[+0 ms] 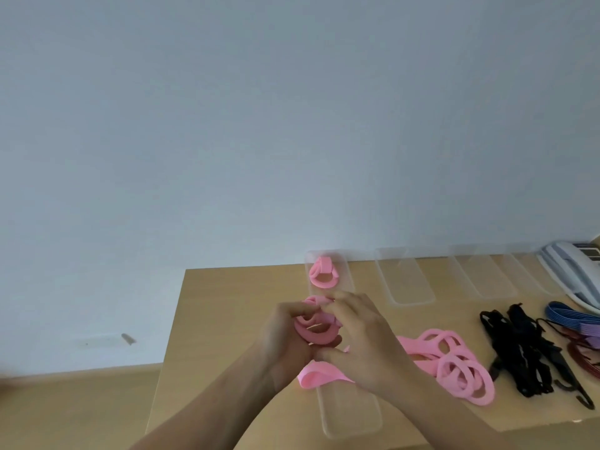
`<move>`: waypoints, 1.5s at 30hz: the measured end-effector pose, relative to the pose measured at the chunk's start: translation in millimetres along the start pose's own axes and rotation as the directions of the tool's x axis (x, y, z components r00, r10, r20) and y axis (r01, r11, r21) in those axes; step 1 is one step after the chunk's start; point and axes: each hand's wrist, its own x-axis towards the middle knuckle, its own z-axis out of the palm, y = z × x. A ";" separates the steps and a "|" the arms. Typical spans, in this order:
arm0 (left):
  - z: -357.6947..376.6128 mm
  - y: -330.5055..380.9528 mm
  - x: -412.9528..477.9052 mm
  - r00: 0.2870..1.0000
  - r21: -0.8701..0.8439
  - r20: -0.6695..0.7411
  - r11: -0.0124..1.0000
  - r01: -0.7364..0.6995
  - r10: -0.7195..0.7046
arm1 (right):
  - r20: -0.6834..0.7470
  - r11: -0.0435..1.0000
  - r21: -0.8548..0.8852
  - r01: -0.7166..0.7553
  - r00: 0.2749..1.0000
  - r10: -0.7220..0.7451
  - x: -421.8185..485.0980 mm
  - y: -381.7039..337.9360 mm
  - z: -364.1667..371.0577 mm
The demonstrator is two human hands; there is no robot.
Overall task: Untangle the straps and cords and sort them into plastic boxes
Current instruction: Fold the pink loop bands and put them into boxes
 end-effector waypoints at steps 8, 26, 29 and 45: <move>2.4 -9.9 61.2 0.971 0.031 -0.189 0.987 0.155 -0.147 | -0.033 1.000 0.009 -0.021 0.999 0.022 25.3 78.9 6.4; -34.0 -23.7 148.2 0.733 0.658 -0.605 0.715 0.239 0.311 | 0.355 0.989 -0.115 0.095 0.934 -0.048 120.9 168.1 45.6; -36.1 -27.2 148.2 0.722 0.647 -0.614 0.727 0.228 0.320 | 0.325 0.996 -0.069 0.061 0.945 -0.036 122.0 171.7 48.4; -34.4 -49.8 95.3 0.753 0.934 -0.327 0.317 0.164 0.572 | -0.105 0.986 -0.139 -0.095 0.991 0.081 51.3 157.1 33.5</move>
